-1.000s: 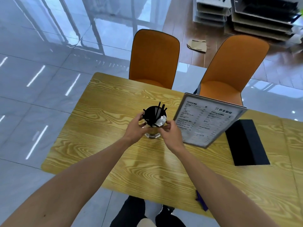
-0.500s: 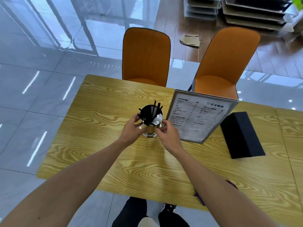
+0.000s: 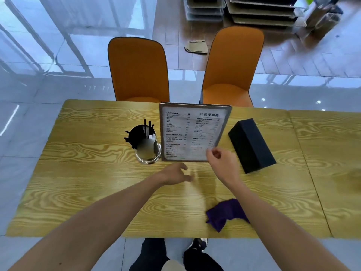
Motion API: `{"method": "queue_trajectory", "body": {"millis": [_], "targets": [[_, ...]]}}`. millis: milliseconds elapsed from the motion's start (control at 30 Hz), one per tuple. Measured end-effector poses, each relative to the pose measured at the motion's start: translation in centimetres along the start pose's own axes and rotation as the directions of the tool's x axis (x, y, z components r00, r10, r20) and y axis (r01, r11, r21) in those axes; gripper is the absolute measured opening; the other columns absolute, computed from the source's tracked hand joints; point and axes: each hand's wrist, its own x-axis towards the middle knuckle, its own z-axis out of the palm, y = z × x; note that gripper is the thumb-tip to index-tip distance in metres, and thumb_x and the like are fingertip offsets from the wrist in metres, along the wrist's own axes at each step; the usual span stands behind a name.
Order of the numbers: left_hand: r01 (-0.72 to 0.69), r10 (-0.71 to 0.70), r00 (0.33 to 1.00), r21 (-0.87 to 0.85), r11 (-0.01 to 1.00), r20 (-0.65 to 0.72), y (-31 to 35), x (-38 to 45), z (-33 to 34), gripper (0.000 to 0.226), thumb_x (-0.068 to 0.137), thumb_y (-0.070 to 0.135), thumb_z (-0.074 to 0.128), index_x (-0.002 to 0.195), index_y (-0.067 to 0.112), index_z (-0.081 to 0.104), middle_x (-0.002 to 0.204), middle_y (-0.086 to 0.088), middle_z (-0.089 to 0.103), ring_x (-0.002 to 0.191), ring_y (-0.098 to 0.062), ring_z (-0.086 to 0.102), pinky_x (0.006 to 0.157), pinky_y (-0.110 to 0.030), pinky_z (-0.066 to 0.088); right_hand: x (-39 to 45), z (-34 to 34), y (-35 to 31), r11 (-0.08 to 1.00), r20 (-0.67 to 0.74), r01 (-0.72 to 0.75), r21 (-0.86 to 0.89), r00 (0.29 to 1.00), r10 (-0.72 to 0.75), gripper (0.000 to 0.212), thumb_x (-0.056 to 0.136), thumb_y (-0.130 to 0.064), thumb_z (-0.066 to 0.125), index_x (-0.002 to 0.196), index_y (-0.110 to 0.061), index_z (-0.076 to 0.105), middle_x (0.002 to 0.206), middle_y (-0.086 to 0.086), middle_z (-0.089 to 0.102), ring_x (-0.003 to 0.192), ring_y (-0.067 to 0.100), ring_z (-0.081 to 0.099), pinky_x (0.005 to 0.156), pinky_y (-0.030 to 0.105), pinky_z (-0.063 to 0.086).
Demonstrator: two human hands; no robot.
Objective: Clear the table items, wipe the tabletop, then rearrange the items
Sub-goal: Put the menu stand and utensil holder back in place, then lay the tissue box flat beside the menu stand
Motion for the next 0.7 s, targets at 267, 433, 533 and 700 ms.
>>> {"method": "queue_trajectory", "body": {"millis": [267,433,533,700], "targets": [[-0.271,0.274,0.951,0.042,0.962,-0.143,12.9,3.4,4.8,0.077,0.089,0.049,0.069,0.152,0.018,0.038,0.155,-0.003,0.043,0.139,-0.023,0.044,0.110,-0.038,0.041,5.1,-8.4,7.8,0.985,-0.201,-0.137,-0.109,0.973,0.113,0.034,0.097,-0.031,0.057,0.125,-0.012,0.058,0.112,0.006,0.062,0.096,0.026,0.060,0.075,0.036,0.046],[-0.305,0.296,0.926,-0.004,0.952,-0.236,16.8,5.2,5.7,0.074,0.094,0.043,0.065,0.155,0.018,0.032,0.160,-0.002,0.035,0.145,-0.021,0.035,0.115,-0.037,0.034,8.4,-11.1,11.6,0.919,0.018,-0.393,-0.027,0.919,0.394,0.066,0.096,-0.029,0.063,0.149,-0.004,0.033,0.146,0.016,0.043,0.130,0.034,0.047,0.097,0.044,0.044],[-0.297,0.285,0.918,-0.003,0.955,-0.275,17.3,6.2,5.6,0.075,0.094,0.042,0.066,0.156,0.018,0.031,0.161,-0.002,0.033,0.147,-0.019,0.031,0.117,-0.036,0.031,9.3,-11.8,12.5,0.858,0.177,-0.503,0.104,0.858,0.482,0.053,0.096,-0.026,0.066,0.140,-0.003,0.046,0.121,0.009,0.056,0.105,0.025,0.056,0.077,0.033,0.045],[-0.295,0.280,0.917,-0.011,0.956,-0.284,18.0,7.7,5.5,0.078,0.094,0.039,0.066,0.158,0.018,0.024,0.163,-0.001,0.028,0.149,-0.019,0.026,0.117,-0.035,0.028,10.3,-12.8,14.2,0.820,0.405,-0.531,0.213,0.812,0.421,0.037,0.095,-0.024,0.069,0.128,-0.009,0.064,0.102,0.001,0.070,0.090,0.014,0.065,0.068,0.029,0.048]]}}
